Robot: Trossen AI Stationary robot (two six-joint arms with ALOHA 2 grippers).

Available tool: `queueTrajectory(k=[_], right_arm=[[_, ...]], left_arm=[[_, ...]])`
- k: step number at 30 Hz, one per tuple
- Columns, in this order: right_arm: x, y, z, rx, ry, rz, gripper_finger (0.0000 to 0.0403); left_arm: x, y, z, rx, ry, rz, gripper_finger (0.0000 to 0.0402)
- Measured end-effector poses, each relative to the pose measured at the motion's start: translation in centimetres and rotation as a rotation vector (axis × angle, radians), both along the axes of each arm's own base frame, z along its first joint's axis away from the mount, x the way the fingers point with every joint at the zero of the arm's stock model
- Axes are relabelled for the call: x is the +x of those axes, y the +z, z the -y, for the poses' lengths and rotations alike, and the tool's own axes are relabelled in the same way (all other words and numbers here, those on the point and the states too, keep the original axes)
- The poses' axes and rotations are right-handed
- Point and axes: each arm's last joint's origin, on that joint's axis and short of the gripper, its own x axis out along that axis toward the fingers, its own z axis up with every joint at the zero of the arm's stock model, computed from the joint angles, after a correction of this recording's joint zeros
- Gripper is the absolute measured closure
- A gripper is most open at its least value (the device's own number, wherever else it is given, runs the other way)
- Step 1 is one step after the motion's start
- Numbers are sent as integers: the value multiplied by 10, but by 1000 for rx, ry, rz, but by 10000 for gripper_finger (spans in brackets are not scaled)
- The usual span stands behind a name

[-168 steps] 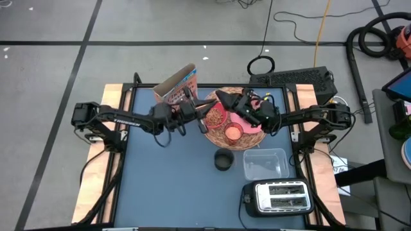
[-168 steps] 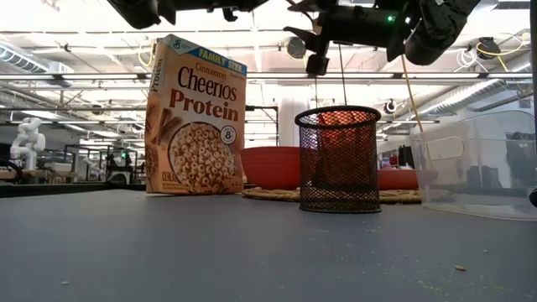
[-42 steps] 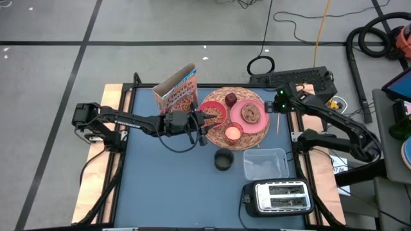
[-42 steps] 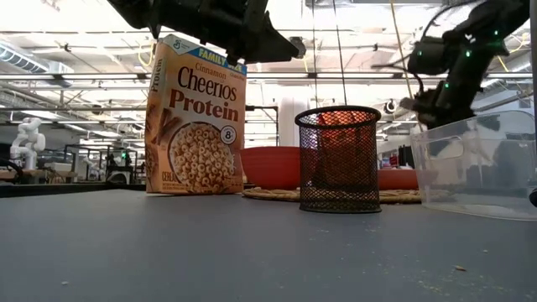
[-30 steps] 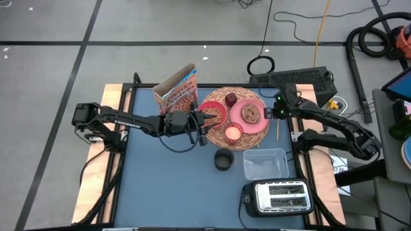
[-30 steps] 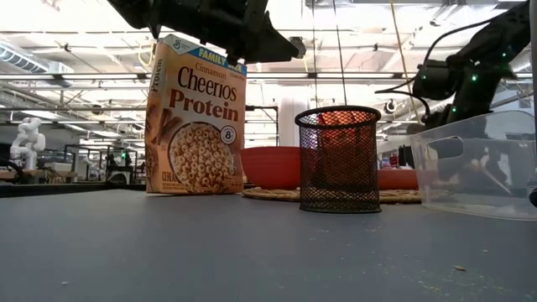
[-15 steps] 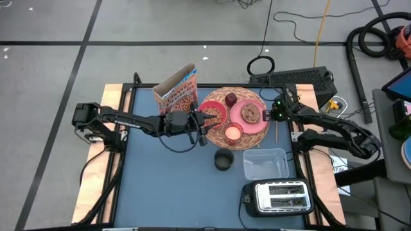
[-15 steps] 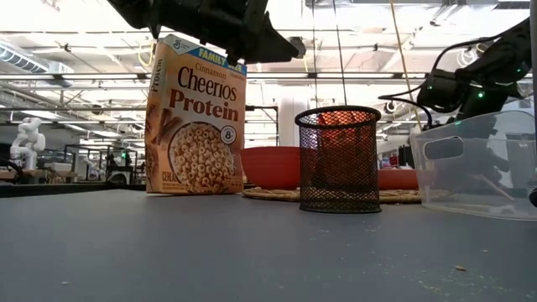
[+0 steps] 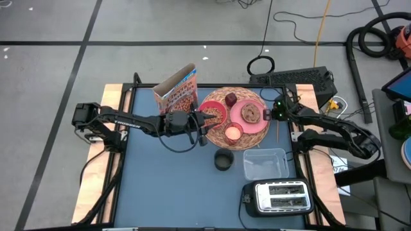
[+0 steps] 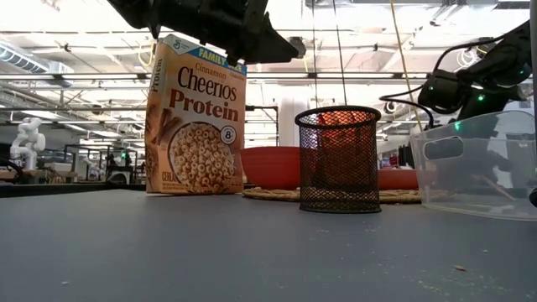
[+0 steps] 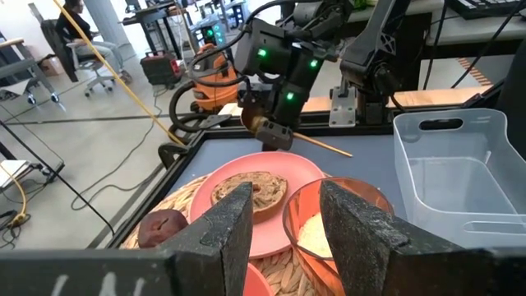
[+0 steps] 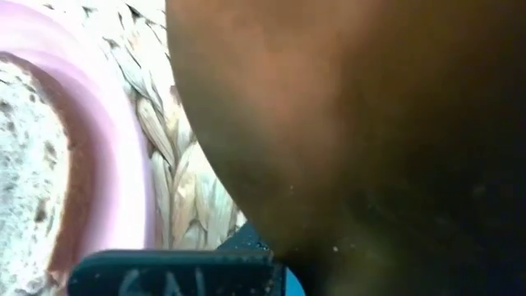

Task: Arrange a breakfast setting
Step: Put the gold spoon to the right of the brown woven mat, then return to Home Position

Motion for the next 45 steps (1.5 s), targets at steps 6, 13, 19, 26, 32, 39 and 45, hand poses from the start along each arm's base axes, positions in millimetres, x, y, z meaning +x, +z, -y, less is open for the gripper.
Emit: queueTrajectory(k=[6, 13, 19, 26, 32, 39, 45], right_arm=[[0, 0, 1, -8, 1, 4, 356], [-1, 1, 1, -33, 3, -37, 287], [-2, 1, 2, -54, -15, -64, 249], [-2, 1, 2, -64, 24, -91, 234], [-3, 1, 2, -83, 0, -119, 234], [-5, 2, 4, -139, -55, -200, 234], [-5, 6, 4, -167, -28, -197, 234]], left_arm=[[0, 0, 0, 0, 0, 0, 252], [0, 0, 0, 0, 0, 0, 252], [0, 0, 0, 0, 0, 0, 252], [0, 0, 0, 0, 0, -1, 252], [0, 0, 0, 0, 0, 0, 252], [0, 0, 0, 0, 0, -1, 252], [0, 0, 0, 0, 0, -1, 252]])
